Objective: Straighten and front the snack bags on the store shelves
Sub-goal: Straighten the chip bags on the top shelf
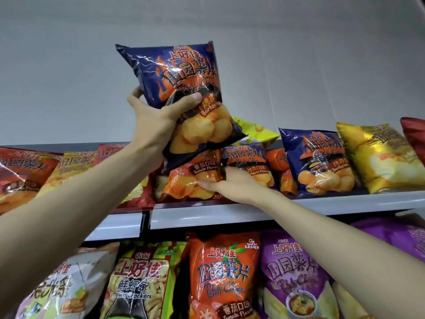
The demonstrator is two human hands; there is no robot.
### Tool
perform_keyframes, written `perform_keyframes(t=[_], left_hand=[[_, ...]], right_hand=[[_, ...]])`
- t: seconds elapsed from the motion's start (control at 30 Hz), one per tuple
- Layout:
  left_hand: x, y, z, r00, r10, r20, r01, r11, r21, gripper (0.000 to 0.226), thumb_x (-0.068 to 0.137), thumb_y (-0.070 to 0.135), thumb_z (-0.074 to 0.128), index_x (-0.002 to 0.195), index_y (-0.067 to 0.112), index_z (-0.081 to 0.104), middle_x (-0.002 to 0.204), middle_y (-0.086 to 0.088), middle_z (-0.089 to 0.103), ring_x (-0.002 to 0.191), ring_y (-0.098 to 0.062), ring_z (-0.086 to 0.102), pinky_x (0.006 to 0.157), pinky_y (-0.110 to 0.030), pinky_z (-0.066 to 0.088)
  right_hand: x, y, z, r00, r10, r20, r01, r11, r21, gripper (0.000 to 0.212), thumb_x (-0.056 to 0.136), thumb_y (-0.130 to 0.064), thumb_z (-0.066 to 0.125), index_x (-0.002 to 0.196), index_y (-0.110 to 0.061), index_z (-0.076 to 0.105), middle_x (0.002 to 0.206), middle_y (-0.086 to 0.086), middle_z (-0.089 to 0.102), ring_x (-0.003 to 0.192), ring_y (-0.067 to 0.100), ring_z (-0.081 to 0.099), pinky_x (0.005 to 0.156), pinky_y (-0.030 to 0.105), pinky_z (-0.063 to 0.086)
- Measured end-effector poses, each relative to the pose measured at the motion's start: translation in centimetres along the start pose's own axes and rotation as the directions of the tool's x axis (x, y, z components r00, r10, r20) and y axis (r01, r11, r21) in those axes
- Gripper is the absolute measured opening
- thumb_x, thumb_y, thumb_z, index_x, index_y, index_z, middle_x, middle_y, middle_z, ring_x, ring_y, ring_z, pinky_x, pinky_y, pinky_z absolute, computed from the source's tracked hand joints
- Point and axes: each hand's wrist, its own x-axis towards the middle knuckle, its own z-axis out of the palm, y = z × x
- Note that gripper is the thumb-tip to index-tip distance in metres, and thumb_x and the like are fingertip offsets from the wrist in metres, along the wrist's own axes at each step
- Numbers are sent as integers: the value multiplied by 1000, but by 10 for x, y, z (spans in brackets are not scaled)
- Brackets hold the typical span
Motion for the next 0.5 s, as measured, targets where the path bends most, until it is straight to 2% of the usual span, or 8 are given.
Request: perform_keyframes(t=[0.07,0.13,0.23,0.3,0.37,0.5], left_hand=[[-4,-13,7,1000,-12,26,12,1000,25,107,69,28,98,145,24,23,129,3,63,109,-16,74,97,-44,61],[-8,-26,17,998,-37,49,36,999,27,107,69,27,98,146,24,23,129,4,63,109,-13,73,98,-40,61],[-19,-42,35,996,-44,77,39,997,71,108,69,26,99,146,24,23,127,8,64,106,-5,73,96,-30,60],[-22,-53,48,995,-53,87,45,994,99,109,67,28,100,145,25,24,127,9,64,105,-4,72,97,-31,60],[-24,-61,62,993,-73,97,56,985,163,108,64,35,102,141,30,26,126,8,65,106,-8,72,102,-37,58],[-22,-77,93,990,-109,91,81,960,267,107,62,47,100,139,36,27,121,11,65,107,-11,70,105,-43,56]], right_hand=[[-14,8,-9,997,-3,-81,0,999,-37,80,74,-88,59,129,-30,63,126,-6,69,114,20,62,95,39,52],[-31,20,-20,979,8,-205,-41,987,-156,69,77,-81,59,123,-31,63,120,-4,70,110,25,66,89,41,56],[-58,44,-37,946,-49,-319,-79,923,-376,42,88,-54,61,118,-24,60,120,0,67,113,30,63,80,39,50],[-73,59,-50,943,-75,-324,-85,887,-454,43,94,-41,58,131,-19,57,129,3,63,122,30,56,89,41,46],[-85,74,-67,936,-69,-345,-106,881,-462,51,98,-34,54,146,-19,51,139,3,59,130,27,51,100,40,43],[-98,107,-99,928,-66,-366,-100,903,-417,49,96,-31,56,144,-21,55,141,1,59,132,25,51,101,39,44]])
